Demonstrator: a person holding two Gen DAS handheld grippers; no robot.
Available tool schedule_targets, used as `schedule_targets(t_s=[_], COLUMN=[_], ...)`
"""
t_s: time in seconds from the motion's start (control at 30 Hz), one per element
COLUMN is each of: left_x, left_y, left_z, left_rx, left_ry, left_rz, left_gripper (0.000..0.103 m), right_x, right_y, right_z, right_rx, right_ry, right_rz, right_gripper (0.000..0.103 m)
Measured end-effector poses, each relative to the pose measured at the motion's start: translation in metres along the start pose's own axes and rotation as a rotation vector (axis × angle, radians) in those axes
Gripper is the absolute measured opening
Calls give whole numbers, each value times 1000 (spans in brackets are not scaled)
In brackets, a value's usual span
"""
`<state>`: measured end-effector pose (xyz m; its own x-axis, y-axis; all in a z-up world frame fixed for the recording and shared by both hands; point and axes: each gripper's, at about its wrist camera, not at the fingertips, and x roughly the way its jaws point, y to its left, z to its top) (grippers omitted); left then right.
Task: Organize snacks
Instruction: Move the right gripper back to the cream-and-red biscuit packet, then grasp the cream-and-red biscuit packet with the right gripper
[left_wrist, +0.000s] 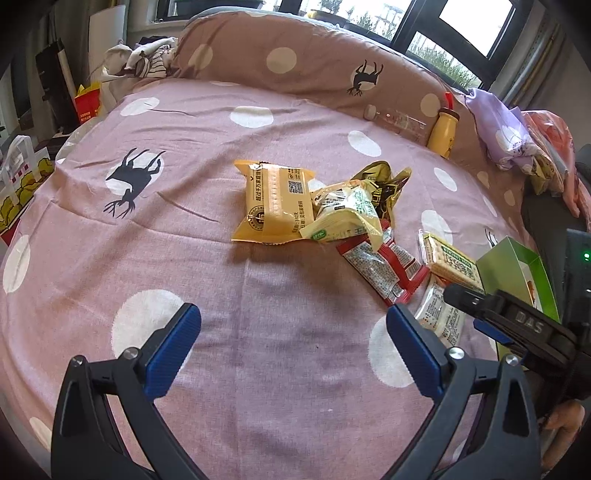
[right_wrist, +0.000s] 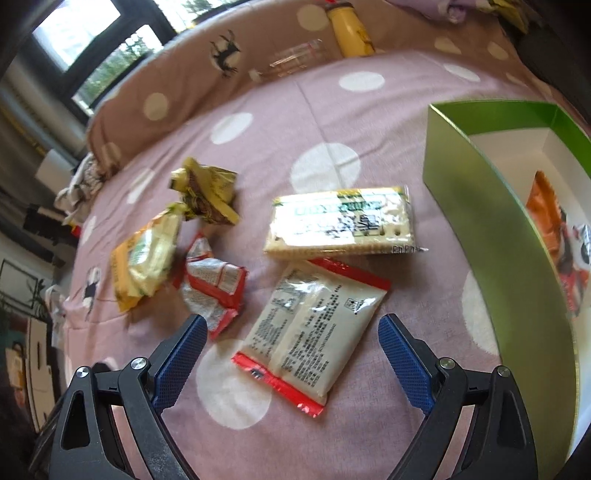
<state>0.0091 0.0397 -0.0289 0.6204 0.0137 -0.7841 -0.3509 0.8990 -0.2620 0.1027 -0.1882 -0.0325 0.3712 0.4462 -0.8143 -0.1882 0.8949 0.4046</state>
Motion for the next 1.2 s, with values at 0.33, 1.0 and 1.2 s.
schedule_targets(t_s=[0.33,1.0,1.2], left_x=[-2,-10,-12], left_y=[3,14,17], left_z=[-1,-2,-3], left_rx=[-6,-44,-65], left_ry=[-6,-22,-20], left_rz=[44,65,61], left_gripper=[101,101,101], right_x=[22,8,-2], right_y=[17,57,67], right_z=[0,-29,-30], right_rx=[-75,-364,-396], right_ry=[-2,60,59], right_rz=[-106,55,139], right_gripper=[94,50,50])
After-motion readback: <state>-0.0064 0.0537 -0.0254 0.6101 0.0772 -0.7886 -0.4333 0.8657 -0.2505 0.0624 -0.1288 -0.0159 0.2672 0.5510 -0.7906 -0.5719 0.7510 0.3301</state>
